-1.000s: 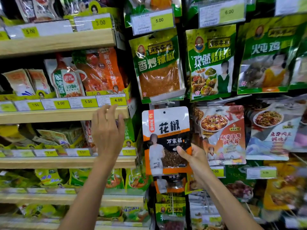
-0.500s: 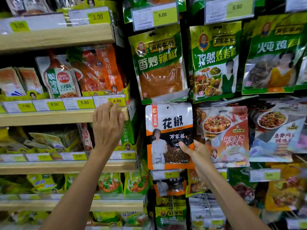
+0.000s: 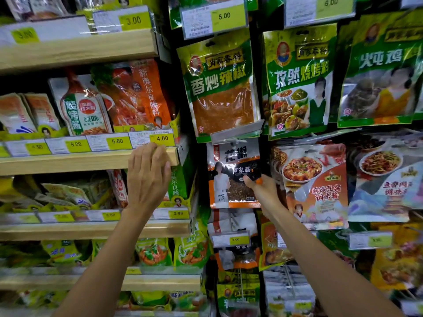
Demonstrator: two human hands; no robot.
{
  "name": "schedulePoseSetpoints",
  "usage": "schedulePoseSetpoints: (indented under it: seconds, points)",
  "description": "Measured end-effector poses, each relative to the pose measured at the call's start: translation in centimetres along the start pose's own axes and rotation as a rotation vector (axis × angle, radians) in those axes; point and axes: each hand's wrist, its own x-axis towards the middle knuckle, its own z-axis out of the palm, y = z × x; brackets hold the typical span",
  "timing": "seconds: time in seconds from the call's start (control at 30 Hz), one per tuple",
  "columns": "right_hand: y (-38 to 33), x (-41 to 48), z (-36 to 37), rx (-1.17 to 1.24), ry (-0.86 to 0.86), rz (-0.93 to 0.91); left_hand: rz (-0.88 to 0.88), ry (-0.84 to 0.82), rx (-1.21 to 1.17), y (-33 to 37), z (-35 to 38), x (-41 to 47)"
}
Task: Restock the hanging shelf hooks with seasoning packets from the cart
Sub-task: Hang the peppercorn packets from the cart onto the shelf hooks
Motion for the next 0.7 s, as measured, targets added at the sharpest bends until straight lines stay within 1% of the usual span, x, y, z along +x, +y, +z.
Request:
schedulePoseSetpoints:
  seconds: [0.1, 0.2, 0.27, 0.33, 0.43, 0.5, 0.6, 0.7]
  points:
    - [0.4, 1.9, 0.9, -0.032, 0.052, -0.019, -0.004, -0.029, 0.006, 0.0, -0.2, 0.0]
    - [0.8, 3.4, 1.4, -0.062, 0.075, 0.033, -0.006, -0.046, 0.008, 0.1, -0.5, 0.0]
    - [1.2, 3.9, 1.4, -0.137, 0.036, 0.09, -0.006, -0.055, 0.004, 0.3, -0.7, 0.1]
    - [1.5, 3.4, 1.2, -0.262, -0.028, 0.138, -0.009, -0.058, 0.003, 0.6, -1.1, 0.1]
    - [1.4, 0.7, 0.3, -0.41, -0.057, 0.101, -0.012, -0.058, -0.003, 1.5, -1.8, -0.3]
    - [1.3, -1.9, -0.5, -0.411, -0.069, 0.052, 0.004, -0.05, -0.021, 2.8, -2.4, -0.7]
    - [1.0, -6.7, -2.6, -0.325, -0.095, -0.055, 0.001, -0.044, -0.107, 6.6, -2.9, -2.1]
    - [1.7, -11.5, -7.1, -0.27, -0.091, -0.071, -0.042, -0.122, -0.262, 12.5, -3.2, -4.4]
